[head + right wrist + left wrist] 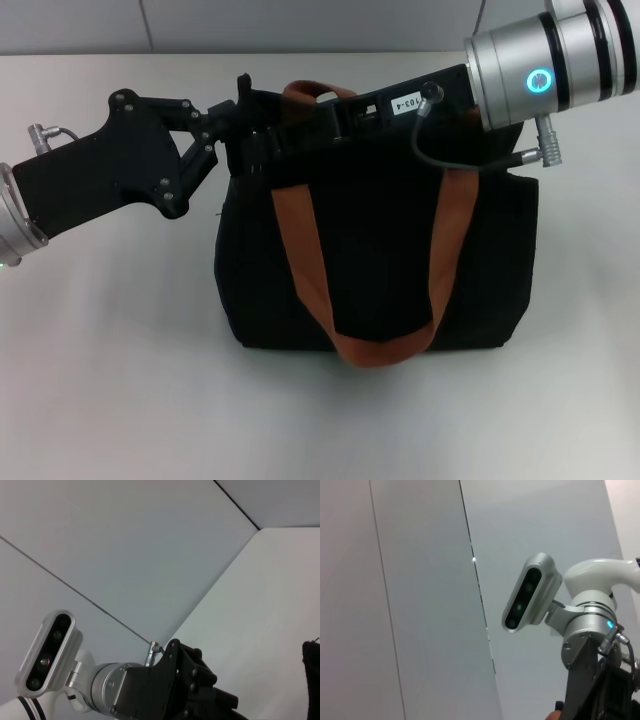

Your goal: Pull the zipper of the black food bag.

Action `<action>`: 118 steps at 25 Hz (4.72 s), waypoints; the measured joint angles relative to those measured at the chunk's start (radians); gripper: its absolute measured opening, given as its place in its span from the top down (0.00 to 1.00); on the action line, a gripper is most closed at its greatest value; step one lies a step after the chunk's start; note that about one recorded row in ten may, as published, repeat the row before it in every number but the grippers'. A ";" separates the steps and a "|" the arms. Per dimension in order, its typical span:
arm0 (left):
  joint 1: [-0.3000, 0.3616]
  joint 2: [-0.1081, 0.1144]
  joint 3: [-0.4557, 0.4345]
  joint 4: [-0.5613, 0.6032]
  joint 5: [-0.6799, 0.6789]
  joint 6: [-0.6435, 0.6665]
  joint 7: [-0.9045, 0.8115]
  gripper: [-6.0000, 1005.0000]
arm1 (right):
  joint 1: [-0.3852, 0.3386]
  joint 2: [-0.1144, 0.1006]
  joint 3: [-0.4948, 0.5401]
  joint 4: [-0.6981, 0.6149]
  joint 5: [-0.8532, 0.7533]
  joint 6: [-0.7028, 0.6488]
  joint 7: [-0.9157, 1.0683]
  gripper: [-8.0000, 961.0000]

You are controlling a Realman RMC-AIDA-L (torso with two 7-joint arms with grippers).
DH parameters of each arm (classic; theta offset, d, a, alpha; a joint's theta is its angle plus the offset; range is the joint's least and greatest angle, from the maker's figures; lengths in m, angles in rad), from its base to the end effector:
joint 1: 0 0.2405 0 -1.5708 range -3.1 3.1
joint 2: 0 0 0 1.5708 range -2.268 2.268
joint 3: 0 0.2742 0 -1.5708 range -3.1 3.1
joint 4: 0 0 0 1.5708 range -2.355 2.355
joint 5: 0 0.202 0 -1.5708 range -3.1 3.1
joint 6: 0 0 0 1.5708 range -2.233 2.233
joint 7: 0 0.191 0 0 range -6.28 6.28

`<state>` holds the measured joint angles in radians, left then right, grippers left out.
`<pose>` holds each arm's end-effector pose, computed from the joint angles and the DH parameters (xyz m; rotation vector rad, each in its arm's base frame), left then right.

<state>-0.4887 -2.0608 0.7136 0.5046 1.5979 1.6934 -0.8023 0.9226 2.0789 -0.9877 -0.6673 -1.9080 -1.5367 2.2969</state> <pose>-0.2191 0.3395 -0.0181 -2.4352 0.0320 -1.0614 0.0884 0.3908 -0.0848 2.6544 -1.2079 -0.5573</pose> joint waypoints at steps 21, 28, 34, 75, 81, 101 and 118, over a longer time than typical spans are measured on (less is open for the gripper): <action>-0.005 -0.006 -0.006 -0.004 0.000 0.013 0.000 0.96 | 0.003 0.003 -0.010 0.001 0.001 0.014 -0.015 0.60; 0.014 -0.001 -0.029 -0.001 0.000 0.004 0.000 0.96 | -0.002 0.002 -0.006 -0.004 0.001 0.008 -0.015 0.60; 0.020 0.003 -0.031 0.000 0.000 0.002 0.000 0.96 | -0.014 0.001 -0.005 -0.056 0.001 -0.007 -0.011 0.60; 0.000 -0.002 -0.032 0.000 0.000 0.012 -0.025 0.95 | 0.018 0.006 -0.062 -0.026 0.001 0.047 -0.006 0.79; 0.007 0.000 -0.033 0.000 0.000 0.014 -0.025 0.95 | 0.015 0.004 -0.055 -0.035 0.001 0.021 -0.007 0.82; 0.008 0.005 -0.033 0.000 0.001 0.034 -0.032 0.95 | 0.027 0.003 -0.071 -0.063 -0.007 0.018 -0.012 0.76; 0.011 0.004 -0.042 0.000 0.000 0.053 -0.041 0.95 | 0.018 0.009 -0.119 -0.077 0.014 0.053 -0.015 0.87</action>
<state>-0.4779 -2.0565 0.6711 0.5046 1.5976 1.7468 -0.8433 0.9404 2.0874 -1.1070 -0.7446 -1.8936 -1.4835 2.2820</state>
